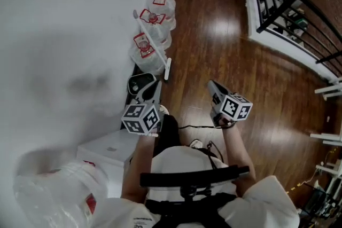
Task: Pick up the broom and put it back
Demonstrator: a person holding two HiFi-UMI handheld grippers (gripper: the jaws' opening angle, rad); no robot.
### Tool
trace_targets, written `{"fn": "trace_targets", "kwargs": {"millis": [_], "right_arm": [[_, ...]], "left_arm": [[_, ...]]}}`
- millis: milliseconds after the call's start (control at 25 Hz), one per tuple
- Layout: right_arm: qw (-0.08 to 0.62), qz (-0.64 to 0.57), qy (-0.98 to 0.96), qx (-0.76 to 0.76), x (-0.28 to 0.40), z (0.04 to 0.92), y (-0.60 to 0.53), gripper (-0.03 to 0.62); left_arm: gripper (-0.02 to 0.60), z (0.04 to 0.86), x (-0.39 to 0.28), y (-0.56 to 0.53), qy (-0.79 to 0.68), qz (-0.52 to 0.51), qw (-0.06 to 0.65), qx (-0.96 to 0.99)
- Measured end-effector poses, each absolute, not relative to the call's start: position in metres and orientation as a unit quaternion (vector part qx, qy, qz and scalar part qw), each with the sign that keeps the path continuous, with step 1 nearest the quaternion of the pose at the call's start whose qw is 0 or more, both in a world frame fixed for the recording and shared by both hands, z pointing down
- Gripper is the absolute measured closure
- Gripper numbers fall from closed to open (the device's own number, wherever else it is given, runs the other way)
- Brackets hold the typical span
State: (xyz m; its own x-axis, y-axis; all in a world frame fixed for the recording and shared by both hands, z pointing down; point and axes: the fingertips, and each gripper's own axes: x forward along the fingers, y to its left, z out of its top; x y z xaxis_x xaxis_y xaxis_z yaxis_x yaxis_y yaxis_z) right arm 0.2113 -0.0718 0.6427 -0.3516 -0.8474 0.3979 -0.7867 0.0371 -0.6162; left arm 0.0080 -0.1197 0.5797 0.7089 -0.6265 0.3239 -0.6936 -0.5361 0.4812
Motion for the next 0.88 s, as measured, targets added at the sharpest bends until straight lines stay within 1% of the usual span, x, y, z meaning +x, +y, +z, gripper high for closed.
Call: {"fn": "trace_targets", "kwargs": {"millis": [120,240,320,520,880], "right_arm": [[0.054,-0.392,0.716,-0.575,0.236,0.628,0.005,0.585],[0.070,-0.386,0.721,-0.571,0.256,0.607,0.050,0.585],[0.077,-0.384,0.731,-0.559,0.257,0.597,0.069,0.585],[0.096,-0.360,0.767,-0.522,0.217,0.559,0.092,0.585],[0.072,-0.337,0.766,-0.543,0.165,0.535,0.130,0.585]], "left_arm": [[0.595,0.566,0.029,-0.053,-0.371,0.066,0.287,0.880],[0.595,0.543,0.044,0.002,-0.377,0.069,0.265,0.885],[0.595,0.530,0.048,0.033,-0.383,0.071,0.252,0.886],[0.595,0.513,0.040,0.080,-0.390,0.071,0.240,0.886],[0.595,0.505,0.031,0.111,-0.346,0.072,0.247,0.902]]}}
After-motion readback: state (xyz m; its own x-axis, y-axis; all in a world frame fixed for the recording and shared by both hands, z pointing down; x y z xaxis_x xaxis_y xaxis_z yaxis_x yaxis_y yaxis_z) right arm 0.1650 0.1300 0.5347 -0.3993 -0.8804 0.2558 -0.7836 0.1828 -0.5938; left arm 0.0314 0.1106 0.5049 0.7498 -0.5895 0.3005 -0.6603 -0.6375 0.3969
